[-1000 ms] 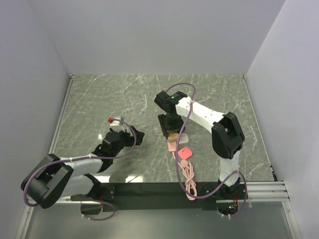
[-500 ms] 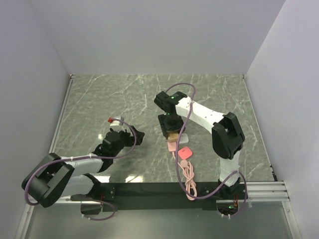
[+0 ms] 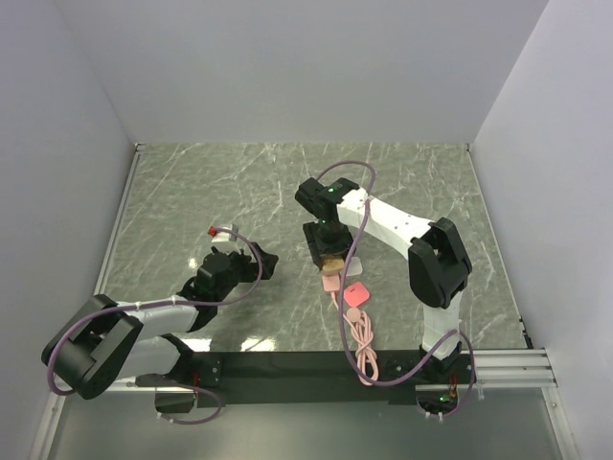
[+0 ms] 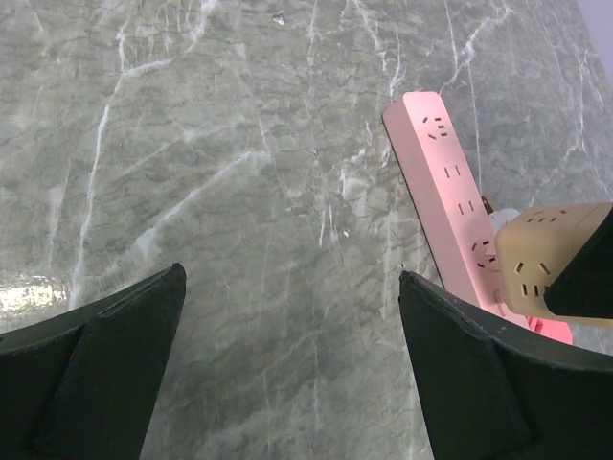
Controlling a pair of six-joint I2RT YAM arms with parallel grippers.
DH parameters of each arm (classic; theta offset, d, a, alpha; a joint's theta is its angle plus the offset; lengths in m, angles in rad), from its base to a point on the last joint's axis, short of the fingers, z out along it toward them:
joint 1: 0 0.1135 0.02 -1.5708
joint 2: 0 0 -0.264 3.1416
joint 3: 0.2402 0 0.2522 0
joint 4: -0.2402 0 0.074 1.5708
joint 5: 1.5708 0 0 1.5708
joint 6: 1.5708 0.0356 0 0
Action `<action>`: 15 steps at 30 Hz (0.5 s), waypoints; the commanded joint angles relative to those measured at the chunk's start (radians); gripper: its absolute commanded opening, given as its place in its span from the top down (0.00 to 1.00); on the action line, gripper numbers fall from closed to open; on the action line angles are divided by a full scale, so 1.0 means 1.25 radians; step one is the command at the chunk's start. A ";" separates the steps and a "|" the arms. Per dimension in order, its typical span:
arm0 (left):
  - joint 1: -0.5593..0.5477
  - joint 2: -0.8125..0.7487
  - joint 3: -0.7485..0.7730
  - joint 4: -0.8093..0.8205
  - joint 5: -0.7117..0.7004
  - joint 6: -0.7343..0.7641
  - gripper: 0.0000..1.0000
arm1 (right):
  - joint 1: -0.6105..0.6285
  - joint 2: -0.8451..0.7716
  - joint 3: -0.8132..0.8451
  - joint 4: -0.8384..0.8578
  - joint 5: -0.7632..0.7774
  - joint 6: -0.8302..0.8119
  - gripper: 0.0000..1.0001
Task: Insert the plug
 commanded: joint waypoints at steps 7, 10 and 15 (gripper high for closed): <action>0.004 0.014 0.015 0.039 0.006 -0.001 0.01 | 0.000 -0.034 -0.017 0.011 0.002 -0.002 1.00; 0.004 0.019 0.016 0.040 0.009 -0.001 0.01 | -0.002 -0.025 -0.010 0.016 -0.002 -0.008 1.00; 0.004 0.024 0.018 0.042 0.009 0.000 0.01 | -0.007 -0.007 0.017 0.006 0.013 -0.016 1.00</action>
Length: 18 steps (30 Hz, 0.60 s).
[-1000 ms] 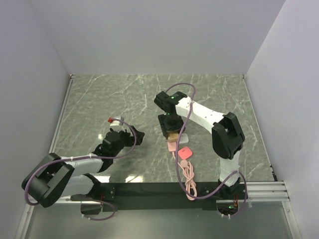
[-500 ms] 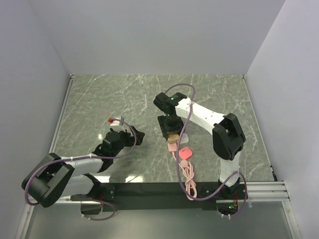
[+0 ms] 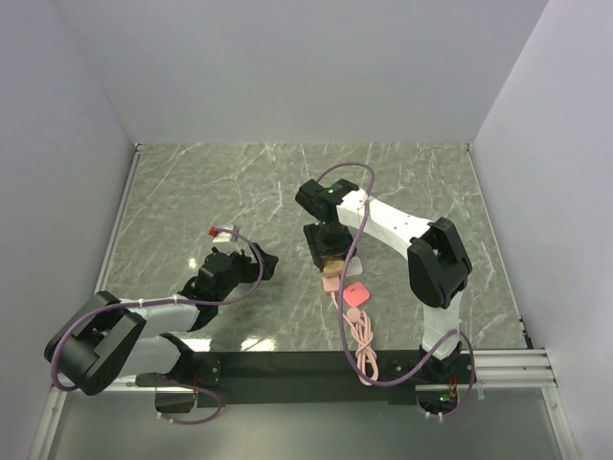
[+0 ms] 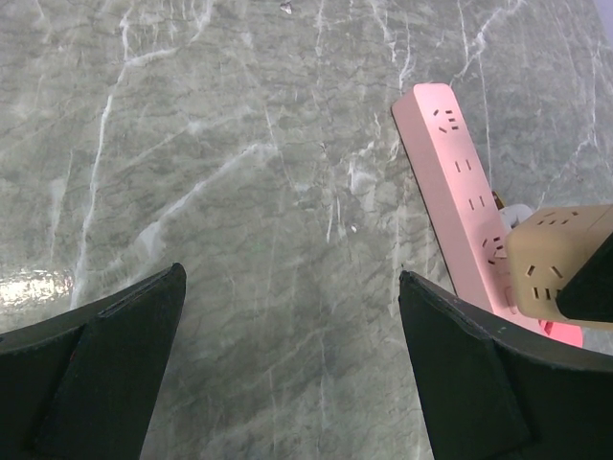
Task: Insert the plug
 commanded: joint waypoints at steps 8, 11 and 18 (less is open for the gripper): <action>0.006 0.020 0.024 0.040 0.016 0.000 0.01 | -0.005 -0.011 0.065 -0.019 0.018 -0.013 1.00; 0.006 0.021 0.022 0.040 0.017 -0.001 0.01 | -0.005 -0.007 0.047 -0.009 0.007 -0.015 1.00; 0.007 0.021 0.022 0.040 0.019 -0.001 0.01 | -0.005 -0.009 0.031 -0.004 0.001 -0.012 1.00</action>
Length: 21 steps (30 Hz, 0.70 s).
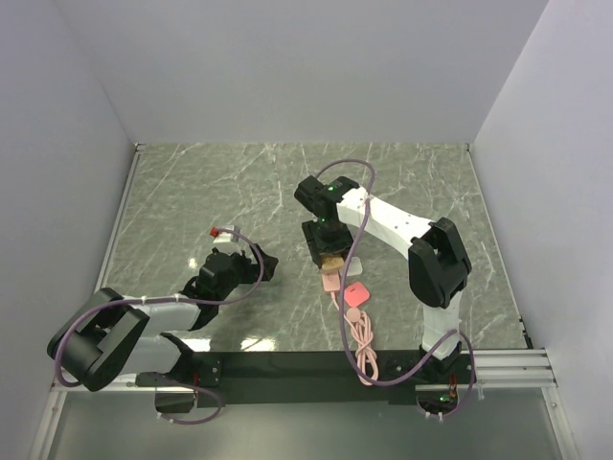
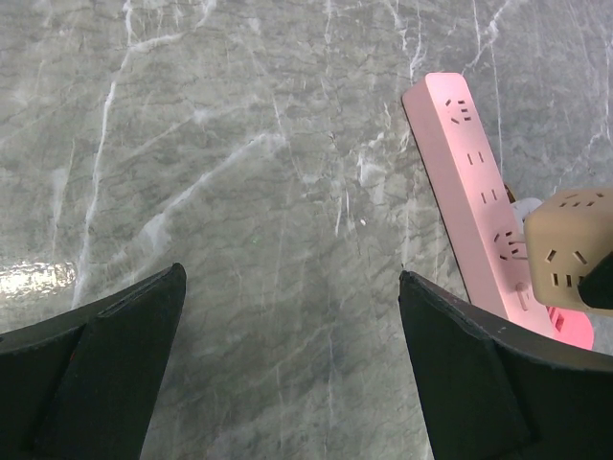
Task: Insert the plug
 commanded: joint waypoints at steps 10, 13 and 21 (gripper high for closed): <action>0.005 0.006 0.022 0.042 0.016 -0.003 0.01 | -0.004 -0.006 -0.022 0.020 -0.007 -0.006 1.00; 0.006 0.004 0.022 0.040 0.014 -0.001 0.01 | -0.007 -0.006 -0.024 0.020 -0.005 -0.006 1.00; 0.007 0.009 0.024 0.044 0.018 -0.001 0.01 | -0.018 -0.004 -0.022 0.025 0.004 -0.011 1.00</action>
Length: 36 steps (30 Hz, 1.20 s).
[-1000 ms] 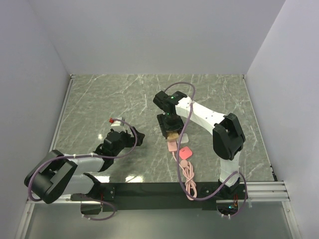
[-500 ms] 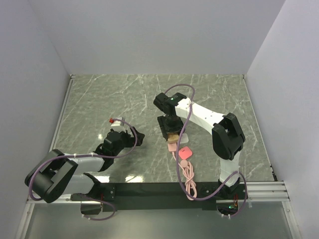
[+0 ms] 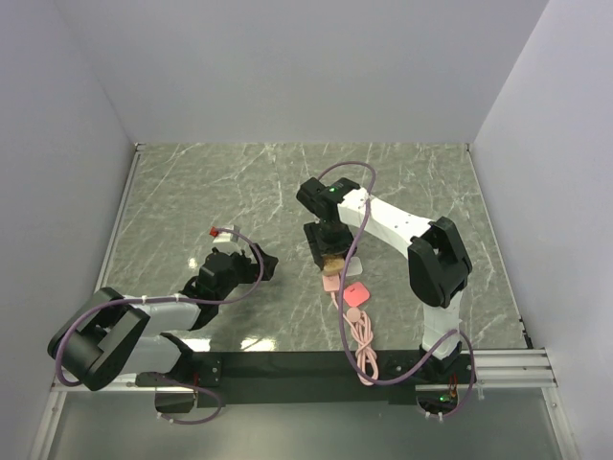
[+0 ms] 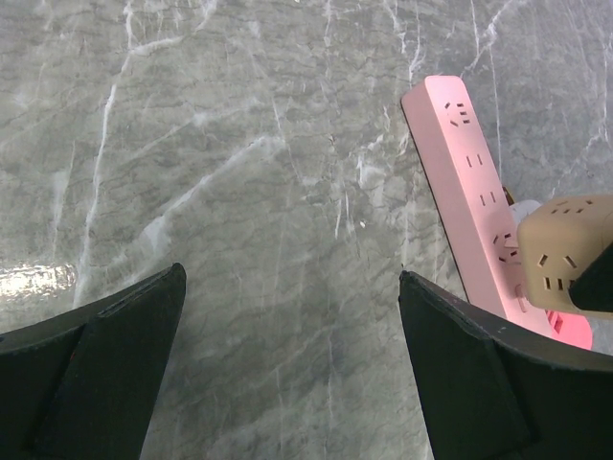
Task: Insert the plug
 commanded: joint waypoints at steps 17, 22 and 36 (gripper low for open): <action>0.007 0.015 0.025 0.041 0.022 -0.001 0.01 | -0.013 0.019 0.014 0.022 -0.002 -0.020 1.00; 0.007 0.015 0.025 0.039 0.020 0.000 0.01 | -0.013 0.023 0.014 0.021 -0.022 -0.018 1.00; 0.008 0.008 0.022 0.039 0.023 -0.001 0.01 | -0.015 0.098 0.079 -0.034 -0.050 -0.050 1.00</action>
